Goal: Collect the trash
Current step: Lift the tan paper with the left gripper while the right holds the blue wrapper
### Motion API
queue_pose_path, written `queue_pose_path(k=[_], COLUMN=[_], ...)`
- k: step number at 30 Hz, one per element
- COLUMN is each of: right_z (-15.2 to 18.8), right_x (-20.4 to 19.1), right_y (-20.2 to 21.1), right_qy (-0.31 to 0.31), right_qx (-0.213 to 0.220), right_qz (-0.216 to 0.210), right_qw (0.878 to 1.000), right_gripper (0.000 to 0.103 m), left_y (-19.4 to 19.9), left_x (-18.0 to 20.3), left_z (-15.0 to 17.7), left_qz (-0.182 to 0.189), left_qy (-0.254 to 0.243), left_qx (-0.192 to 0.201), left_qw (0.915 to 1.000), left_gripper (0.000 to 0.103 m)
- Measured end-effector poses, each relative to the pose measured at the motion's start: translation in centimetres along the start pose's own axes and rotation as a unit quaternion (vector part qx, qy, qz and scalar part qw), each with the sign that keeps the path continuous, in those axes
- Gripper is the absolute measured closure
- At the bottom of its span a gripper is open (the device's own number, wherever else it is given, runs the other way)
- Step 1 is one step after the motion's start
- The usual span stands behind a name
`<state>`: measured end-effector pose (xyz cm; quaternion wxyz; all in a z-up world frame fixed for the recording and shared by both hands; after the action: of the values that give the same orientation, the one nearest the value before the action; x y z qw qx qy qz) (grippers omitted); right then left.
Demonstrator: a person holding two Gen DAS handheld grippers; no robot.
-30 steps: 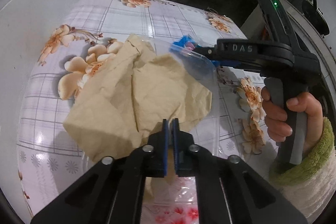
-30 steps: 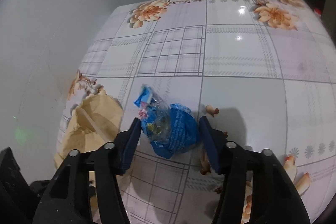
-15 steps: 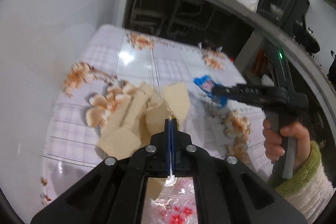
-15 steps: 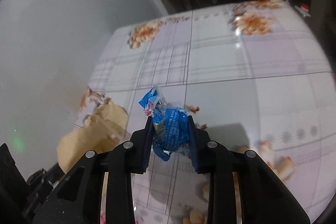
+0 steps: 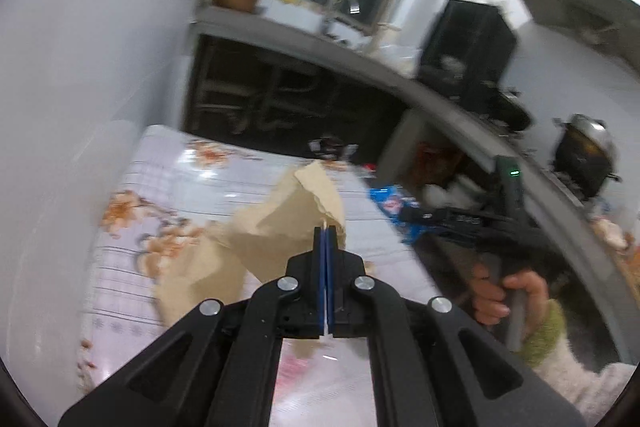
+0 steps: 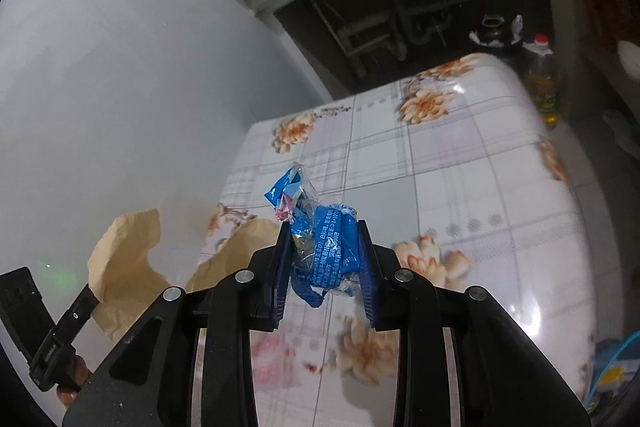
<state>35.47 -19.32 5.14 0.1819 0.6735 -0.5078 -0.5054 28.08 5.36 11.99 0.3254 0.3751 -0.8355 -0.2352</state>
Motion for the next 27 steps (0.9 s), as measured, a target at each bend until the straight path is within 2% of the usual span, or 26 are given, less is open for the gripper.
queue_pose_path(k=[3,6,9,13,15,17,20,22,25,27], right_z=[2.2,4.7,6.7,9.6,10.6,11.6,13.0,13.8,15.2,16.2], right_x=[0.5,1.3,2.0,3.1,3.8,4.5,5.1,5.3,5.6,5.9], right_y=[2.3,4.5,5.9,7.6,8.1,8.7,9.6,10.0,10.9,11.2], right_qy=[-0.003,-0.009,-0.017,-0.034,-0.045,-0.061,-0.075,-0.08,-0.086,-0.089], right_qx=[0.007,0.012,0.014,0.018,0.022,0.026,0.034,0.039,0.045,0.046], right_qz=[-0.006,-0.007,-0.007,-0.003,-0.008,-0.017,-0.029,-0.034,-0.043,-0.044], right_qw=[1.0,1.0,1.0,0.999,0.999,0.998,0.996,0.995,0.994,0.994], right_gripper=[0.075,0.075,0.075,0.075,0.075,0.075,0.075,0.075,0.075,0.075], left_y=[1.5,3.5,6.0,10.3,12.2,13.5,13.3,12.2,9.7,8.0], left_x=[3.0,6.4,9.0,11.2,12.0,12.9,14.4,15.4,16.1,15.5], left_z=[1.6,3.8,5.3,5.5,5.2,5.5,6.3,7.2,9.1,10.3], left_qz=[0.06,0.124,0.156,0.191,0.231,0.281,0.346,0.356,0.353,0.327], left_qy=[-0.019,-0.046,-0.076,-0.098,-0.094,-0.091,-0.079,-0.074,-0.048,-0.029], left_qx=[-0.011,-0.023,-0.019,0.017,0.023,0.016,-0.016,-0.041,-0.093,-0.114], left_qw=[0.9979,0.9909,0.9846,0.9767,0.968,0.9553,0.9347,0.9305,0.9296,0.9376], left_gripper=[0.103,0.103,0.103,0.103,0.103,0.103,0.103,0.103,0.103,0.103])
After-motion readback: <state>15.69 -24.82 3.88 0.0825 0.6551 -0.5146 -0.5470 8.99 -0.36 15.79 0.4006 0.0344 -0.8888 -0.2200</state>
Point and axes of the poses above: each gripper's, at about its wrist camera, not at the fingertips, and y roughly against the way its jaws point, x to its right, z to its underside, the point moved 3 cm from there along -y, roughly the way its jaws point, and after that the axes turned 13 degrees about -x, right-handed, at the moved point
